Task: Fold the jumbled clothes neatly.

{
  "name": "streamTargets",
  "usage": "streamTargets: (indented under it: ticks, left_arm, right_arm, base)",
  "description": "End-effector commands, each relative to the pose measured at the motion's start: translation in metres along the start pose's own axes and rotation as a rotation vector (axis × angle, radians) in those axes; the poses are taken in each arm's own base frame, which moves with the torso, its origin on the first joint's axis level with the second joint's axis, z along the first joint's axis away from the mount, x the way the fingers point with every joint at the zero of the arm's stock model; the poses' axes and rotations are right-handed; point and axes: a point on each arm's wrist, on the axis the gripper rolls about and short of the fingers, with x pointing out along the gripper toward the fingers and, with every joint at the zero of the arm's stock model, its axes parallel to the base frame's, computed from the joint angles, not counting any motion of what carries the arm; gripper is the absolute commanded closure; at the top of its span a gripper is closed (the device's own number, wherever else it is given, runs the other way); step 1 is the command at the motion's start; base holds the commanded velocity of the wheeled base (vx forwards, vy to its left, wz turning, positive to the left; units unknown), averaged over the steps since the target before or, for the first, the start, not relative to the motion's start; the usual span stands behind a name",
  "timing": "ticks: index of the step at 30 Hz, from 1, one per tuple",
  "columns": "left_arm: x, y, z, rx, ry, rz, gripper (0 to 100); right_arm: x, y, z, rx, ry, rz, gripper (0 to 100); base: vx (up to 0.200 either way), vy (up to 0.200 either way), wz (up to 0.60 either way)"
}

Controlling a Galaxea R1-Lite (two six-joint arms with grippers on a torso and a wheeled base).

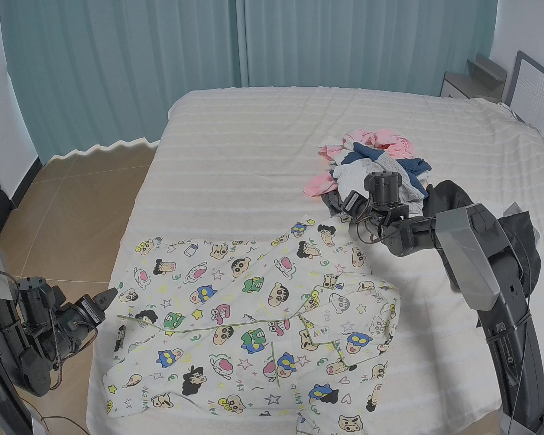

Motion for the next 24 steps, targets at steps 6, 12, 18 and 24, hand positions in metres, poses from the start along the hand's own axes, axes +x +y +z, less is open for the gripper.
streamTargets:
  ticks: [6,12,18,24]
  left_arm:
    - [-0.001,-0.001,0.001,0.004,-0.01,-0.011,0]
    - [0.004,-0.006,0.0,0.024,-0.006,-0.038,0]
    - [0.033,-0.012,0.009,0.022,0.046,-0.002,0]
    - [0.055,-0.025,0.032,-0.022,0.186,0.066,0]
  right_arm:
    - [-0.004,0.0,0.007,-0.007,-0.005,-0.057,0]
    - [-0.038,0.023,0.08,0.039,-0.134,-0.036,0]
    - [-0.105,0.011,0.075,-0.053,0.059,0.139,0]
    - [-0.13,-0.048,0.013,-0.211,0.198,0.193,0]
  base:
    - [0.0,0.0,0.0]
    - [0.0,0.0,0.0]
    - [0.0,0.0,0.0]
    - [0.0,0.0,0.0]
